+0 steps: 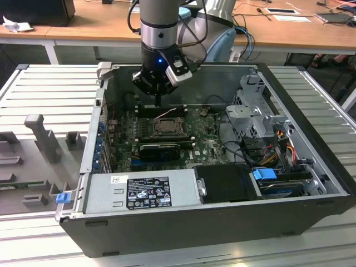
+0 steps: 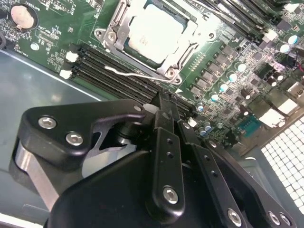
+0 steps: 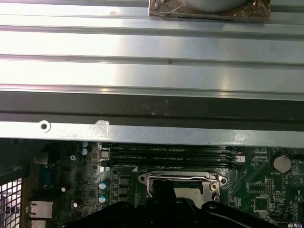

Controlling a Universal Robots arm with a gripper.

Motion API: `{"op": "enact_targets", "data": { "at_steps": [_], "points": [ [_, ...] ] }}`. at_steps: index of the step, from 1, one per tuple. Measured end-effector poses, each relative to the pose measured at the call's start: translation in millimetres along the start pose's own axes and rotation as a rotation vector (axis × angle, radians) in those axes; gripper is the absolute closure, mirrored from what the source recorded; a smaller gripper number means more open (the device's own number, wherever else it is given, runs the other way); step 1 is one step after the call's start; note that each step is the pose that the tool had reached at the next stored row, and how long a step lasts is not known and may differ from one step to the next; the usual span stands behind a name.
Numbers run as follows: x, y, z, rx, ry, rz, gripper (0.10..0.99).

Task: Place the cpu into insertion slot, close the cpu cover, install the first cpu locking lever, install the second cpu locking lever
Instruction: 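Install the first cpu locking lever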

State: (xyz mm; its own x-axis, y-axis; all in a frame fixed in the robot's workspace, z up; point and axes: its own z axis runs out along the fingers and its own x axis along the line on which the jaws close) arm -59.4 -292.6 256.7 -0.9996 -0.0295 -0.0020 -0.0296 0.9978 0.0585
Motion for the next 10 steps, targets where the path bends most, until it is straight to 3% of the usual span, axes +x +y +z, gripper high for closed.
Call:
{"op": "enact_targets", "data": {
  "at_steps": [6,8,10],
  "points": [
    [-0.8,0.0,0.5,-0.001,0.0001,0.0,0.98],
    [-0.8,-0.9,1.6,-0.03,-0.0009,0.0,0.98],
    [-0.7,-1.6,3.4,-0.037,-0.0013,0.0,0.98]
  ]
}}
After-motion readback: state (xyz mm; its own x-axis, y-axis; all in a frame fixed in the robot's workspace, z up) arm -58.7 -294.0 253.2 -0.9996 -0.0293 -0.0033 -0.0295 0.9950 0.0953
